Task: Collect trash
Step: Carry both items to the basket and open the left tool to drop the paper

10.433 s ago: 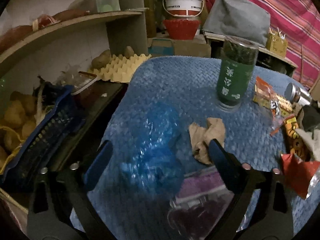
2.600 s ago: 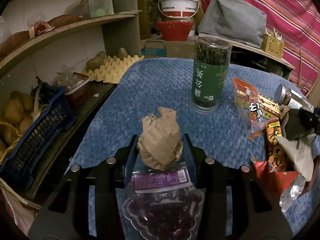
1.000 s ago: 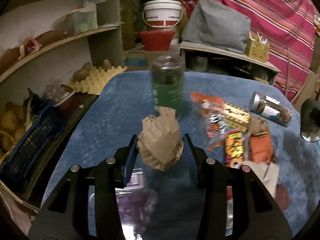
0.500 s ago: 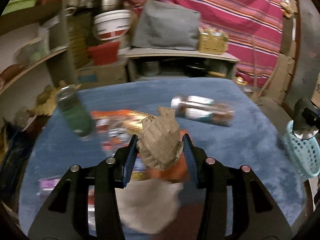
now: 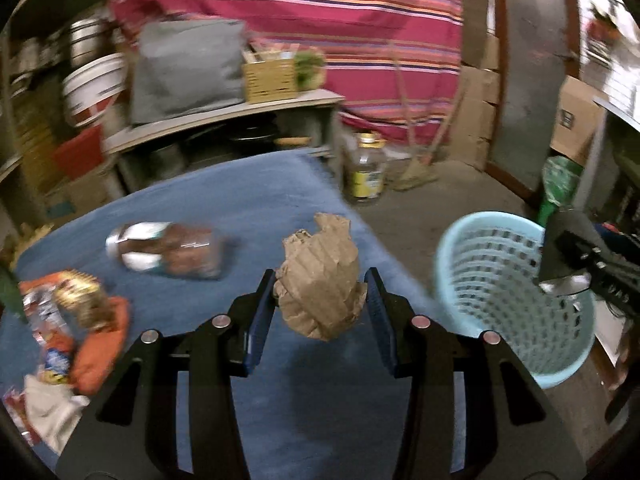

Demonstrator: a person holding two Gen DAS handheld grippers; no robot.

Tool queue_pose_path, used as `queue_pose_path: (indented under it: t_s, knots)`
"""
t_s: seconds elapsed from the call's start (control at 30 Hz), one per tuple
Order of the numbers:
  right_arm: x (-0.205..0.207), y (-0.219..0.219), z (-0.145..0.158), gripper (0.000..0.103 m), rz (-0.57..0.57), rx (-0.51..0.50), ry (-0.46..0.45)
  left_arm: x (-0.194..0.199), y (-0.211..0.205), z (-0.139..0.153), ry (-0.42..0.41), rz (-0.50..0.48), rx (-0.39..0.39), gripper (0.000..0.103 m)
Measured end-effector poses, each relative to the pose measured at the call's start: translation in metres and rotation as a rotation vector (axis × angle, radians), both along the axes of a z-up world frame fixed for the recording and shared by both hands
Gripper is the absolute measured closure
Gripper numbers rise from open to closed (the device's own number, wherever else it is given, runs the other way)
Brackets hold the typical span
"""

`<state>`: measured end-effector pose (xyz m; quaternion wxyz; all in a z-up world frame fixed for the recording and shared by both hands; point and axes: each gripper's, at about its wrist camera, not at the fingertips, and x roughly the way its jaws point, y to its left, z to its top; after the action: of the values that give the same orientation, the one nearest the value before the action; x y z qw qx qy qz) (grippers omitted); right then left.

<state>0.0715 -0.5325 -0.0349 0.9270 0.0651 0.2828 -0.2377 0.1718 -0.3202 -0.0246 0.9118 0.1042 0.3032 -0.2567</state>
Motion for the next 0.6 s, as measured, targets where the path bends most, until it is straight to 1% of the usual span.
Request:
queue_pose_path:
  t_s: [0.1, 0.27, 0.37, 0.43, 0.47, 0.5, 0.53, 0.6]
  knots:
    - [-0.005, -0.013, -0.004, 0.040, -0.026, -0.005, 0.011, -0.007, -0.035, -0.005, 0.015, -0.049, -0.002, 0.059]
    - [-0.020, -0.041, -0.010, 0.040, -0.071, 0.037, -0.001, -0.023, -0.085, -0.009, 0.008, -0.123, 0.005, 0.059]
    - [-0.028, -0.054, -0.013, 0.040, -0.091, 0.065, -0.012, -0.027, -0.102, -0.011, 0.009, -0.149, 0.013, 0.058]
    - [-0.030, -0.059, -0.015, 0.040, -0.096, 0.071, -0.013, -0.026, -0.112, -0.012, 0.026, -0.173, 0.012, 0.056]
    - [-0.030, -0.060, -0.015, 0.040, -0.096, 0.075, -0.014, -0.024, -0.114, -0.012, 0.030, -0.176, 0.012, 0.054]
    - [-0.031, -0.062, -0.016, 0.040, -0.097, 0.080, -0.016, -0.022, -0.116, -0.012, 0.035, -0.175, 0.008, 0.048]
    - [-0.030, -0.062, -0.017, 0.040, -0.097, 0.084, -0.016, -0.019, -0.118, -0.011, 0.048, -0.174, 0.002, 0.039]
    - [-0.029, -0.062, -0.019, 0.040, -0.096, 0.093, -0.015, -0.015, -0.116, -0.008, 0.060, -0.162, -0.014, 0.030]
